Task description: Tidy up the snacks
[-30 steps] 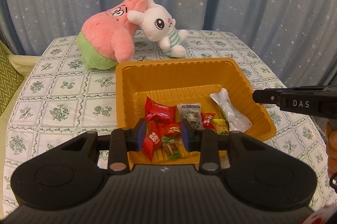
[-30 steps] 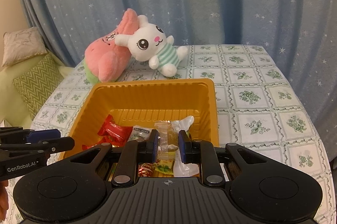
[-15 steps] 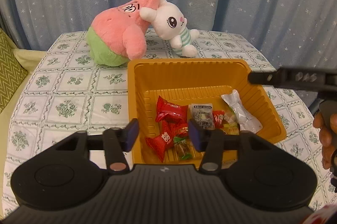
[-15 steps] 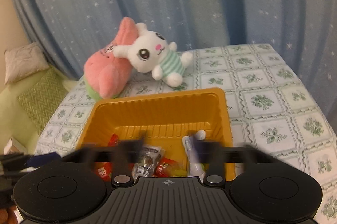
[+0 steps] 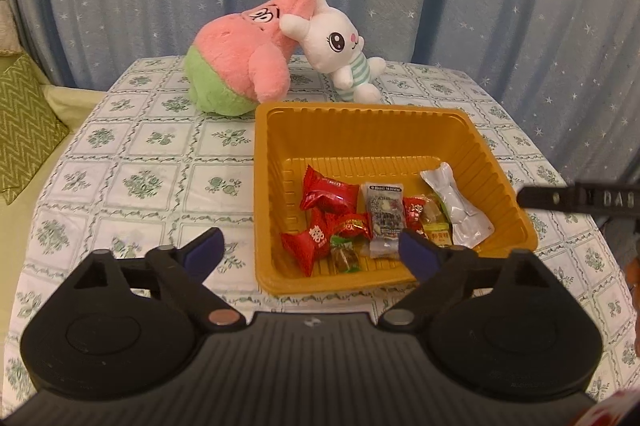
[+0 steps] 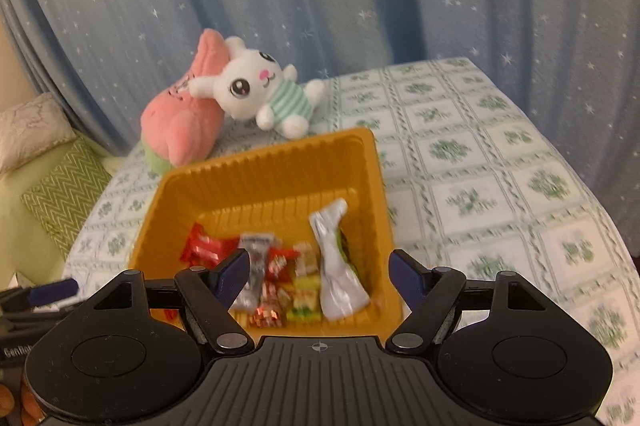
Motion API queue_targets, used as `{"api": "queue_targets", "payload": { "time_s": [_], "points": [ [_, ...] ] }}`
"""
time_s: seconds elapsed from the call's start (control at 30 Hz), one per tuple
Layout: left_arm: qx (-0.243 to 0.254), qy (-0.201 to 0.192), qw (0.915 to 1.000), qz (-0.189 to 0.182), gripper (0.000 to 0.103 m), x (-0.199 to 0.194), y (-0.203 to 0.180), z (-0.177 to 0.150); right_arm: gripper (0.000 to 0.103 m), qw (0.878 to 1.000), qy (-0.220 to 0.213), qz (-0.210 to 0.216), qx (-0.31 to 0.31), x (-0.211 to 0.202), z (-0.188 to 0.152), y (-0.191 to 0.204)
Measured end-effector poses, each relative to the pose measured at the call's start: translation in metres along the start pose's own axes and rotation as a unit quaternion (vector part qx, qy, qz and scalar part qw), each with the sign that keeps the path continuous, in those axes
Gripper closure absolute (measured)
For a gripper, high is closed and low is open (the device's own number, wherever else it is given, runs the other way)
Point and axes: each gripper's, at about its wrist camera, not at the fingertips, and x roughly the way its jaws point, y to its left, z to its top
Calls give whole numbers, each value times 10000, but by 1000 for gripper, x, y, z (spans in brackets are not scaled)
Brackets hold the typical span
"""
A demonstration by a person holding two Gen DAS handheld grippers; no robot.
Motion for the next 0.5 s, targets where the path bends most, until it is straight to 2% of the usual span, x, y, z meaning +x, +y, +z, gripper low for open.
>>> {"api": "queue_targets", "payload": {
  "time_s": [0.17,0.5],
  "points": [
    [-77,-55,10000,-6,0,-26,-4,-10,27,9998,161,-81,5,-24,-18,2],
    [-277,-24,9995,-141,0,-87,-15,-43,27,9998,172,-75,-34,-89,-52,16]
  ]
}}
